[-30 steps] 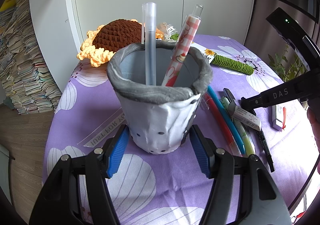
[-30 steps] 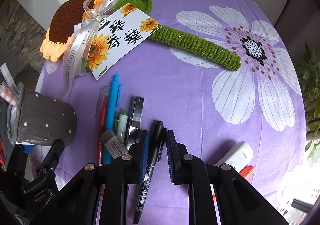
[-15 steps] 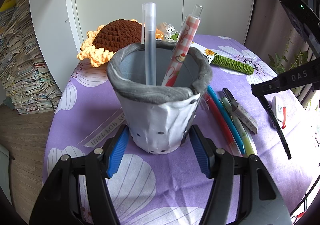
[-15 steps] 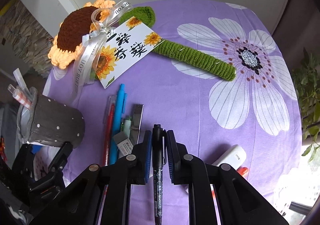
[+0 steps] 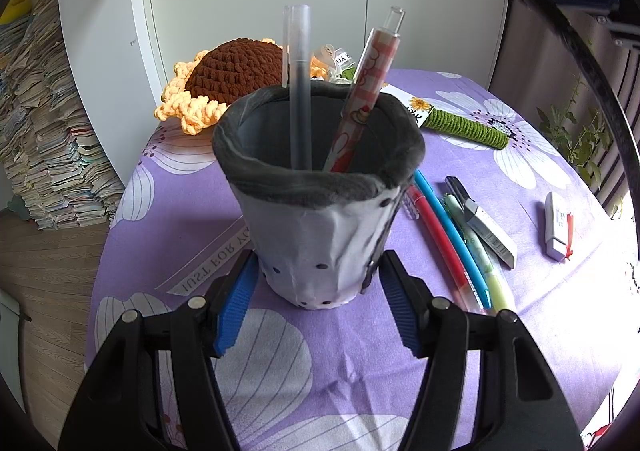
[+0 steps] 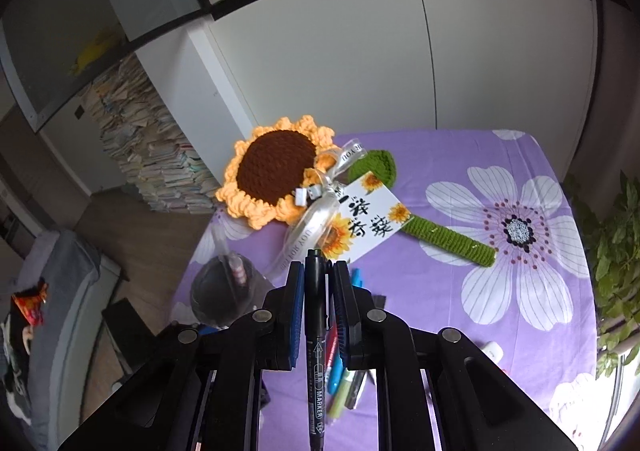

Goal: Organize stationery
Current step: 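Lower the black marker into the cup and open the right tool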

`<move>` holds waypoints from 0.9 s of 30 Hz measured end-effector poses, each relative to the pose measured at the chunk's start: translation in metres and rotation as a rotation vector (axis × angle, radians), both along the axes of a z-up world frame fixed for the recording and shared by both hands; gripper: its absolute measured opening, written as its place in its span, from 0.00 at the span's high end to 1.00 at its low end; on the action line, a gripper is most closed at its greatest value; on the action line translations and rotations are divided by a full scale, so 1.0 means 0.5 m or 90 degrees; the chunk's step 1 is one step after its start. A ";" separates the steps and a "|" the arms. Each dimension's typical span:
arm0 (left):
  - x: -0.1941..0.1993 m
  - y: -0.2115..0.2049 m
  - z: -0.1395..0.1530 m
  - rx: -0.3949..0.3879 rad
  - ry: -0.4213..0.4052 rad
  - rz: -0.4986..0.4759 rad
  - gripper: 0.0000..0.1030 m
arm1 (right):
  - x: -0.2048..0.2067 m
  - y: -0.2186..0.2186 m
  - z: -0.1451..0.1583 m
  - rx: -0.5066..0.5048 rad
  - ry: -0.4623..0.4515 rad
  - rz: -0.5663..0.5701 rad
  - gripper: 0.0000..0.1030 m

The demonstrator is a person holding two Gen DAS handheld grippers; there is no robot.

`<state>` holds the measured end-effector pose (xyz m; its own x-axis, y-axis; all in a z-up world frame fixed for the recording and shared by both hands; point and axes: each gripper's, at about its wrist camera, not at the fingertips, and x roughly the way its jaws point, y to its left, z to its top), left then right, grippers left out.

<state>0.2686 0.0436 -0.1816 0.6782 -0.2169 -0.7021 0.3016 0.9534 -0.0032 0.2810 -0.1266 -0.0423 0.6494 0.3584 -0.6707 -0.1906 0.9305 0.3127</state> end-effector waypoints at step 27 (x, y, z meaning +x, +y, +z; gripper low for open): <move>0.004 -0.009 -0.004 0.005 0.009 -0.009 0.38 | 0.059 0.126 0.006 0.041 -0.211 0.123 0.86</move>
<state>0.2706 0.0392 -0.1835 0.6654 -0.2210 -0.7130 0.3147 0.9492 -0.0004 0.3106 -0.0636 -0.0394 0.7437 0.5295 -0.4081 -0.4604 0.8483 0.2617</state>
